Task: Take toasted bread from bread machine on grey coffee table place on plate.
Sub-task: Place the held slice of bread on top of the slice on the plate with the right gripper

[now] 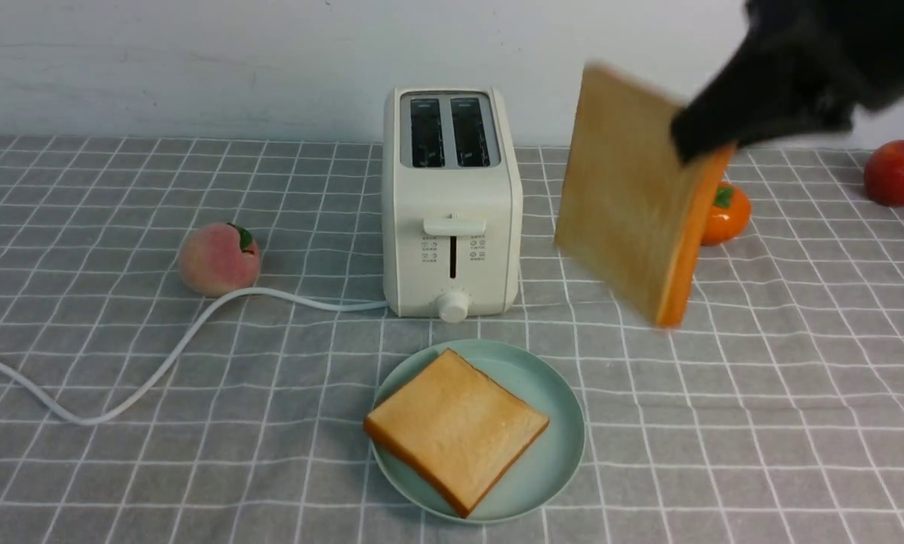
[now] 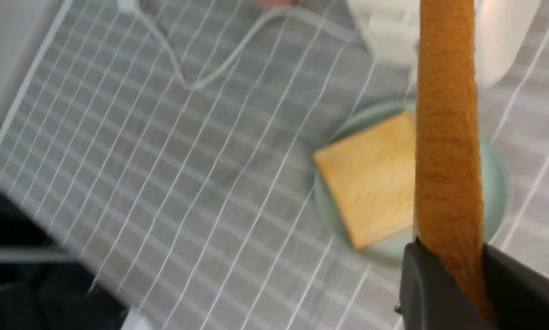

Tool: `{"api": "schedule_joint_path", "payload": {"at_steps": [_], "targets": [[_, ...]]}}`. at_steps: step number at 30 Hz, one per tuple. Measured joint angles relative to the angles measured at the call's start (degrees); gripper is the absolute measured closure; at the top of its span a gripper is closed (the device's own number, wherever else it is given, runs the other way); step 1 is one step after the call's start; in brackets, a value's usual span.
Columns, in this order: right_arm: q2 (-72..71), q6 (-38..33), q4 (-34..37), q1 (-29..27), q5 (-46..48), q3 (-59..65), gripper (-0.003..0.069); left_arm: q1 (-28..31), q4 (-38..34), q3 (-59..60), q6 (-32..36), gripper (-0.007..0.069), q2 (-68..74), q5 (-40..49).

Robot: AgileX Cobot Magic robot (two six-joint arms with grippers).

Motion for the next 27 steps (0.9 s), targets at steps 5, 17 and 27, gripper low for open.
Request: {"api": "schedule_joint_path", "payload": {"at_steps": [5,17,27], "targets": [[2.58,-15.11,17.07,1.06,-4.50,16.42,0.0571,0.00,0.00,0.00,0.00,0.0638,0.00,-0.30],[12.85,-32.77,40.24,3.55,-27.33,29.19,0.0499,0.00,0.02,0.00,0.00,0.0638,0.00,-0.45],[12.88,-28.03,29.28,2.19,-28.08,29.19,0.0122,0.00,0.07,0.00,0.00,0.0638,0.00,3.62]]}}
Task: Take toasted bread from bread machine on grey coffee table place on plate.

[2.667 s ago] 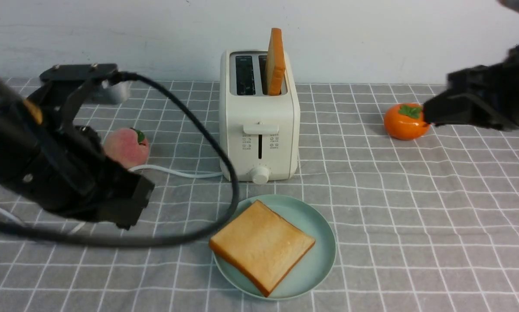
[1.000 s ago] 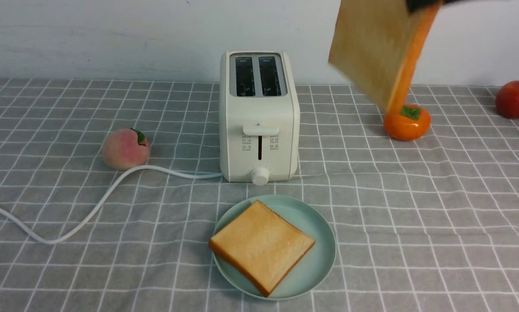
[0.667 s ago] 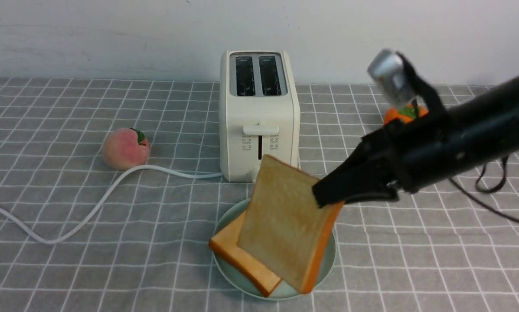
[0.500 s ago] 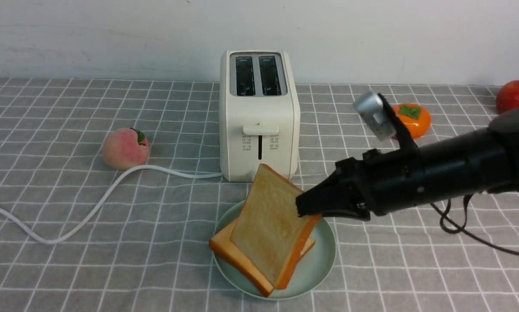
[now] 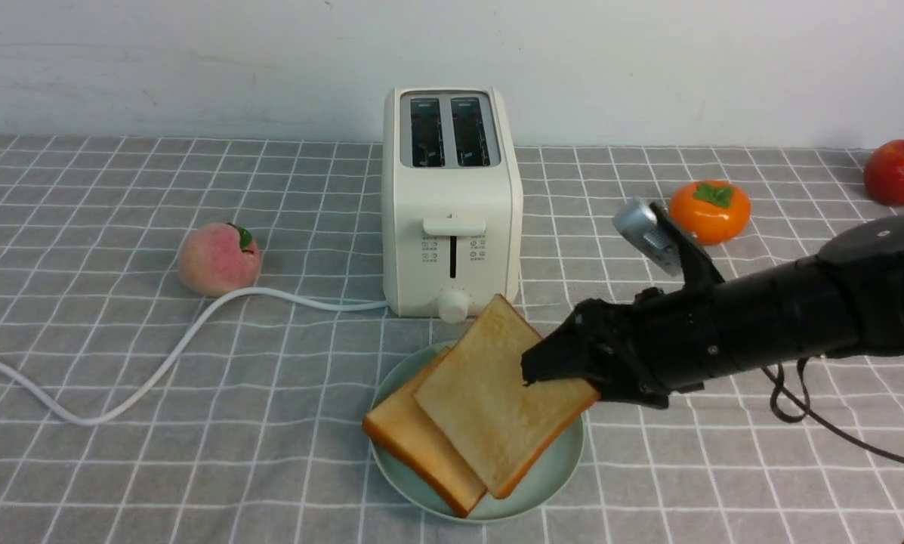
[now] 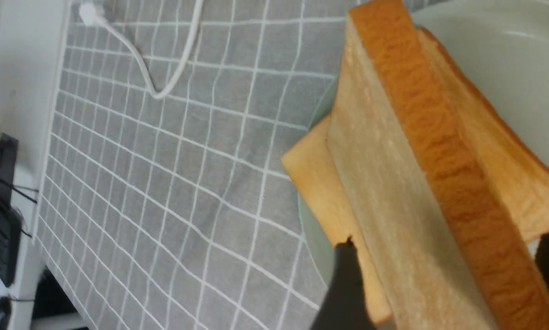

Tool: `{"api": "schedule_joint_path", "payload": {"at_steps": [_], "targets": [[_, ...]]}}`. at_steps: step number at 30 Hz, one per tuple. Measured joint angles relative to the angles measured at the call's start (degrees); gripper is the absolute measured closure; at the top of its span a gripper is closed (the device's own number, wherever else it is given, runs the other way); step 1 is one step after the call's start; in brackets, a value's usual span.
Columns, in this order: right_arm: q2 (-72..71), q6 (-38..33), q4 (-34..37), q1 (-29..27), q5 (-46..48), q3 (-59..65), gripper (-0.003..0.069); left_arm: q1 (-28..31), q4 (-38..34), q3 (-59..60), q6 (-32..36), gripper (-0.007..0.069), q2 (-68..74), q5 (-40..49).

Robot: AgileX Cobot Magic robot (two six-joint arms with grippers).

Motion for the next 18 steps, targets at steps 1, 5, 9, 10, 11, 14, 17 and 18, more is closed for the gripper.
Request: {"api": "schedule_joint_path", "payload": {"at_steps": [1,5,9,10,11,14,17,18], "targets": [[-1.56,0.43,-4.63,-1.87,1.65,-0.26,0.0081,0.00,0.00,0.00,0.00,0.0638,0.00,0.55],[-5.81,4.30,-13.04,-4.98,3.68,-1.71,0.0071,0.00,0.00,0.00,0.00,0.0638,0.00,0.68],[-15.26,13.96,-29.88,-9.49,6.92,-6.22,0.0146,0.00,0.00,0.00,-0.15,0.0638,0.00,0.45],[-17.23,15.82,-32.83,-9.92,8.22,-7.43,0.0172,0.00,0.00,0.00,-0.42,0.0638,0.00,0.45],[-19.30,17.77,-35.82,-10.53,9.71,-8.76,0.0202,0.00,0.00,0.00,-0.77,0.0638,0.00,0.45],[-28.32,26.70,-46.61,-11.17,14.16,-13.44,0.0371,0.00,0.00,0.00,-3.20,0.0638,0.00,-0.04],[-37.14,32.88,-53.40,-11.20,14.83,-14.79,0.0561,0.00,0.58,0.00,-6.06,0.0638,0.00,-2.33],[-40.59,34.45,-55.25,-11.20,15.08,-14.61,0.0618,0.00,0.70,0.00,-6.61,0.0638,0.00,-3.92]]}}
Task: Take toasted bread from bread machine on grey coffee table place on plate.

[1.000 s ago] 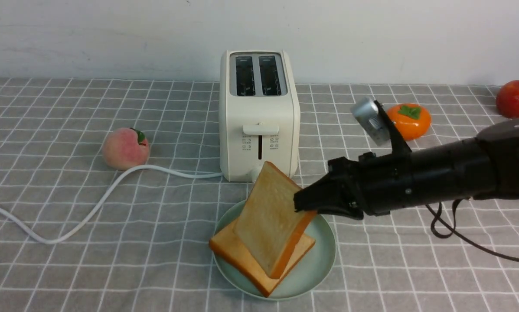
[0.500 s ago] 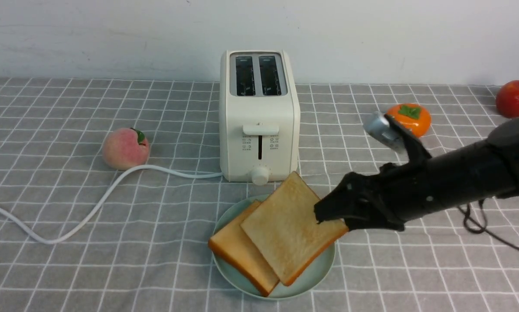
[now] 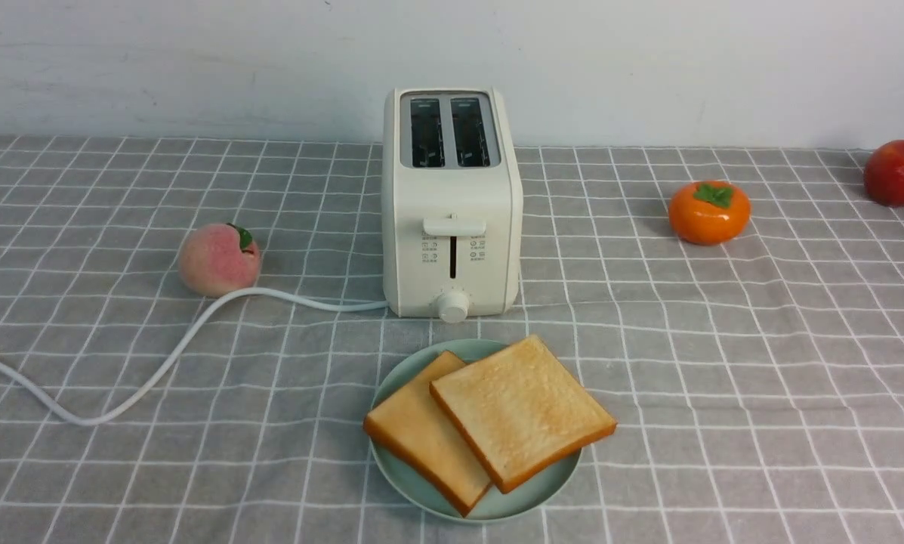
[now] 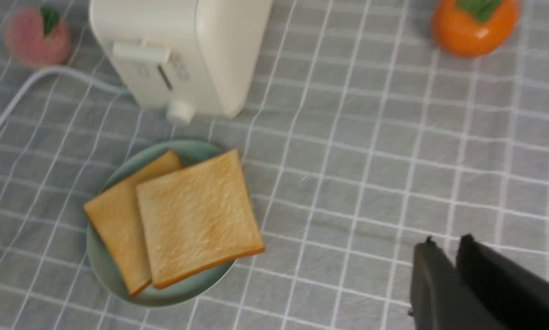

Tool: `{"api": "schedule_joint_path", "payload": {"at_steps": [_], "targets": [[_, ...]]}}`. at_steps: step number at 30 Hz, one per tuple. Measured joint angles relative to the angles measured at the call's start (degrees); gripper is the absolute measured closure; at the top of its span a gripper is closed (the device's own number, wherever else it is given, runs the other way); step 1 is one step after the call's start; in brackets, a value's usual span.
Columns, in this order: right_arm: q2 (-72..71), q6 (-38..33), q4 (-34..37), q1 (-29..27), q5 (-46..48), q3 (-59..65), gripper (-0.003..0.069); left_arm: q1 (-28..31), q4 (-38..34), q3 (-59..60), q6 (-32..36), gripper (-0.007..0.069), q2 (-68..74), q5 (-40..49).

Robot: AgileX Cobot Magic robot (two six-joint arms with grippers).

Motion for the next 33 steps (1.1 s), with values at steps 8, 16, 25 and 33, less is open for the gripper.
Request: {"api": "schedule_joint_path", "payload": {"at_steps": [8,16,25,33], "targets": [[-26.25,3.35,-3.93,0.00,-7.72,16.94,0.0671,0.00,0.17,0.06,-1.40,0.0638,0.00,-14.80],[-48.91,4.80,-1.76,0.00,-37.34,49.59,0.0659,0.00,0.17,0.07,-1.55,0.0638,0.59,-15.82],[-53.38,4.48,-1.34,0.00,-58.95,62.08,0.0645,0.00,0.56,0.12,-1.55,0.0638,0.81,-20.07],[-53.38,4.48,-1.12,0.00,-57.96,63.92,0.0638,0.00,0.56,0.12,-1.55,0.0638,0.81,-20.16]]}}
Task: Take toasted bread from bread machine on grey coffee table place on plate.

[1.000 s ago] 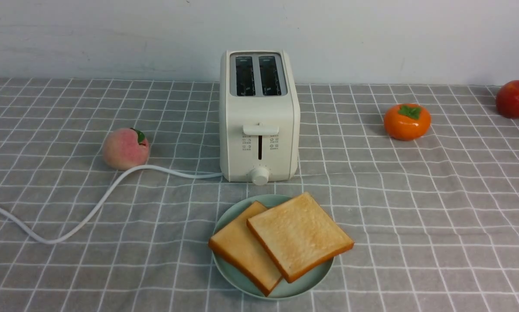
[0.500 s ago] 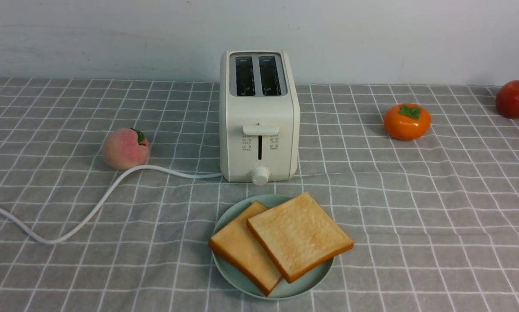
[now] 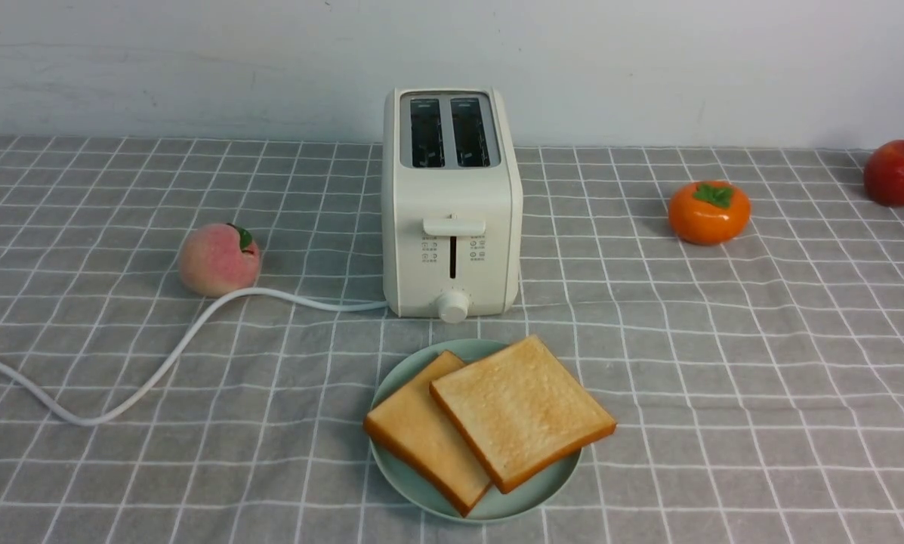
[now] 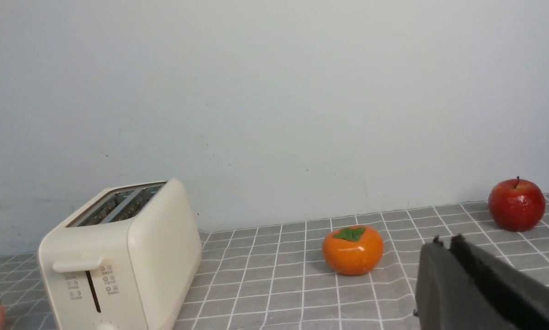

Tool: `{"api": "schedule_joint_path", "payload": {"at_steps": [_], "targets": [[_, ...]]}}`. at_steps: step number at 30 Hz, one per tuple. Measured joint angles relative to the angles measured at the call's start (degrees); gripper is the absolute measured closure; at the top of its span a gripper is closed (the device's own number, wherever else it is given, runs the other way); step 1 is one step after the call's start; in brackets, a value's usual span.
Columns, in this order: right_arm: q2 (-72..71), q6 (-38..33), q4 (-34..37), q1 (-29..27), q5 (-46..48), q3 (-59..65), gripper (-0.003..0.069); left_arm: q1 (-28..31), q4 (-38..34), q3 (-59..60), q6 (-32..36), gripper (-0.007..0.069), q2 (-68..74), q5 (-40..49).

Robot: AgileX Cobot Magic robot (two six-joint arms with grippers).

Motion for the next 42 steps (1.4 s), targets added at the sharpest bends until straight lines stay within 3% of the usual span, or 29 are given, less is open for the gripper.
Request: {"api": "schedule_joint_path", "payload": {"at_steps": [10,20,25,42], "targets": [[0.00,0.00,0.00,0.00,0.29,0.00,0.0624,0.52,1.43,2.12,1.38,0.0631,-0.63,-2.42],[0.00,0.00,0.00,0.00,0.33,0.00,0.0612,15.07,1.85,27.94,2.85,0.0624,-17.52,-13.48],[-0.03,0.00,0.00,0.00,0.40,0.00,0.0606,15.51,2.99,36.20,3.77,0.0622,-18.64,-9.13],[-0.03,0.00,0.11,0.00,0.41,0.00,0.0582,15.51,4.04,36.42,5.20,0.0617,-18.64,-8.06]]}}
